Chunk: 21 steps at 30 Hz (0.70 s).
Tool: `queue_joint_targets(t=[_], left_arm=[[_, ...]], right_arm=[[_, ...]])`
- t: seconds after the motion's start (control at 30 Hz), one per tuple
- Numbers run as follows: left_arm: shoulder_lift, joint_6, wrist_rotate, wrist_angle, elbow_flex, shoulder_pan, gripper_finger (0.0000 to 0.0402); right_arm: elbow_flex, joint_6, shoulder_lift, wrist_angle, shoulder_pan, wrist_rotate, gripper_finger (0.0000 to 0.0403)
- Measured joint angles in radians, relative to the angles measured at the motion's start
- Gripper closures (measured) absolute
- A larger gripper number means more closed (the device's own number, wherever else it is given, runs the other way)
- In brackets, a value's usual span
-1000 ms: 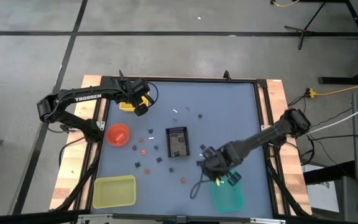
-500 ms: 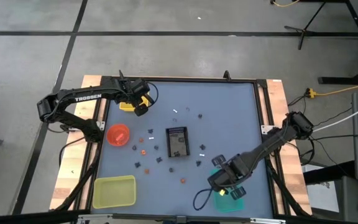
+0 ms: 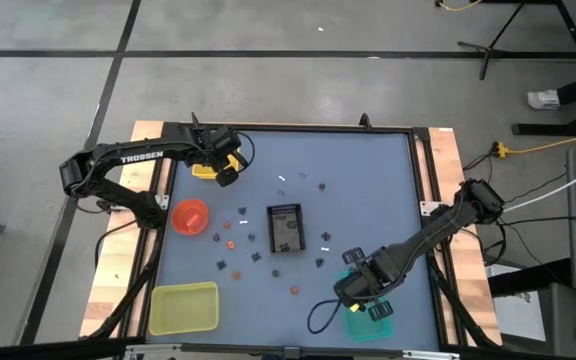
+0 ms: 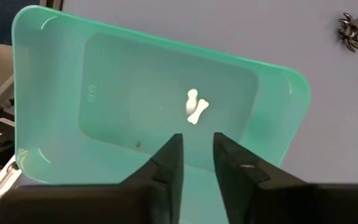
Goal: Sort Halloween decoration
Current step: Put the black spider toy into the black bin
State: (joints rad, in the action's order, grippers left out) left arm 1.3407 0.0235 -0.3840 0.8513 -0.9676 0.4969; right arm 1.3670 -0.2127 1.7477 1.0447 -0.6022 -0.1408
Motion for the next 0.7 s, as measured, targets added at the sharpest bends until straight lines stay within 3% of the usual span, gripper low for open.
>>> queue_joint_targets(t=[0.3,0.7], left_arm=[[0.000,0.000,0.000,-0.004,0.000,0.000,0.0308],[0.000,0.000,0.011,-0.066,0.000,-0.003,0.0308]], right_arm=[[0.000,0.000,0.000,0.000,0.000,0.067,0.0243],[0.000,0.001,0.000,0.005,0.000,0.073,0.0229]])
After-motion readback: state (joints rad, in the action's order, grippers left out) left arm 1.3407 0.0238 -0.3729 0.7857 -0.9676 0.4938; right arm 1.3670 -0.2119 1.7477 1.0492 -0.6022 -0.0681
